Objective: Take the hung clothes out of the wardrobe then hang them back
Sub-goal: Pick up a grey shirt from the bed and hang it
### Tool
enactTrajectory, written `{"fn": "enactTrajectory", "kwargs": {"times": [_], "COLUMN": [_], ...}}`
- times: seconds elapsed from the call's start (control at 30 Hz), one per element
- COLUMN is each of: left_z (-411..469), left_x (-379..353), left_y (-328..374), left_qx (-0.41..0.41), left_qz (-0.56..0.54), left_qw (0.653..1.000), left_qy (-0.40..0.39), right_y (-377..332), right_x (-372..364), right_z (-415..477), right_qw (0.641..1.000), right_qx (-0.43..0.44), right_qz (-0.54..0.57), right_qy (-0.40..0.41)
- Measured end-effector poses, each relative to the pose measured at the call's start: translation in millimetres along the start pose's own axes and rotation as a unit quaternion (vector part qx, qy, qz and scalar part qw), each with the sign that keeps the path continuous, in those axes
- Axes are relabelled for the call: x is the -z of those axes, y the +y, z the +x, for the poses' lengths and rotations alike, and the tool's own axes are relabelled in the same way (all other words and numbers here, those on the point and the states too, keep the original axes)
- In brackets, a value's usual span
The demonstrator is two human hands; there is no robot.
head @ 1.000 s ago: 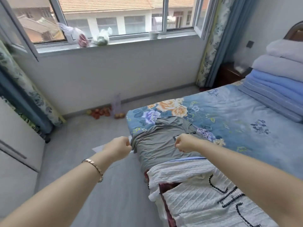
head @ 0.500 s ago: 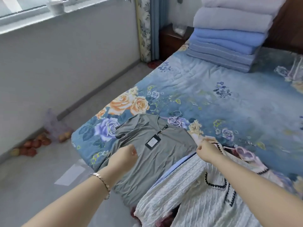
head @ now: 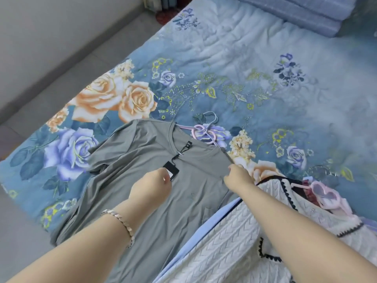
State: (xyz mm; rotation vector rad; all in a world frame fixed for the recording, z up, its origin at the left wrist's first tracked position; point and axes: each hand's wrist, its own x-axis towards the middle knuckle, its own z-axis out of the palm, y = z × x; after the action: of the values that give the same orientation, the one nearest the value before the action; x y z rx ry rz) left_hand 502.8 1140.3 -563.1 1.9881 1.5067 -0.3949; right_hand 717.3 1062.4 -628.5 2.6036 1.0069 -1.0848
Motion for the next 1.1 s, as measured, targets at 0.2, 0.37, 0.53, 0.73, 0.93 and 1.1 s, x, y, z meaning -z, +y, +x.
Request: {"fn": "enactTrajectory", "kwargs": {"times": [0.2,0.37,0.53,0.73,0.93,1.1], "left_z": [55.1,73.5,71.1,31.0,-62.2,-174.0], "left_x": [-22.0,-27.1,-19.8,3.7,48.0,82.6], "left_y": [-3.8,-15.1,-23.4,-36.6,-73.7,-136.1], "left_qx": [0.026,0.038,0.035,0.014,0.014,0.055], "left_qz": [-0.017,-0.012,-0.013,-0.034,-0.048,-0.050], "left_qw": [0.999,0.999,0.999,0.999,0.997,0.991], "left_qy": [-0.019,-0.028,-0.025,-0.004,0.051,0.110], "right_y": [-10.3,-5.1,-16.0,-51.6,-101.9,-157.9], "right_x": [-10.2,-20.6,-9.0,25.5,56.7,58.3], "right_z": [78.9,102.5,83.6,-0.7,-127.5,-253.1], "right_qw": [0.999,0.999,0.993,0.943,0.918,0.883], "right_qx": [-0.037,-0.035,0.048,0.222,0.334,0.434], "right_qz": [0.021,0.032,0.093,0.215,0.183,0.154], "right_qy": [-0.017,-0.023,0.050,0.128,0.108,0.090]}}
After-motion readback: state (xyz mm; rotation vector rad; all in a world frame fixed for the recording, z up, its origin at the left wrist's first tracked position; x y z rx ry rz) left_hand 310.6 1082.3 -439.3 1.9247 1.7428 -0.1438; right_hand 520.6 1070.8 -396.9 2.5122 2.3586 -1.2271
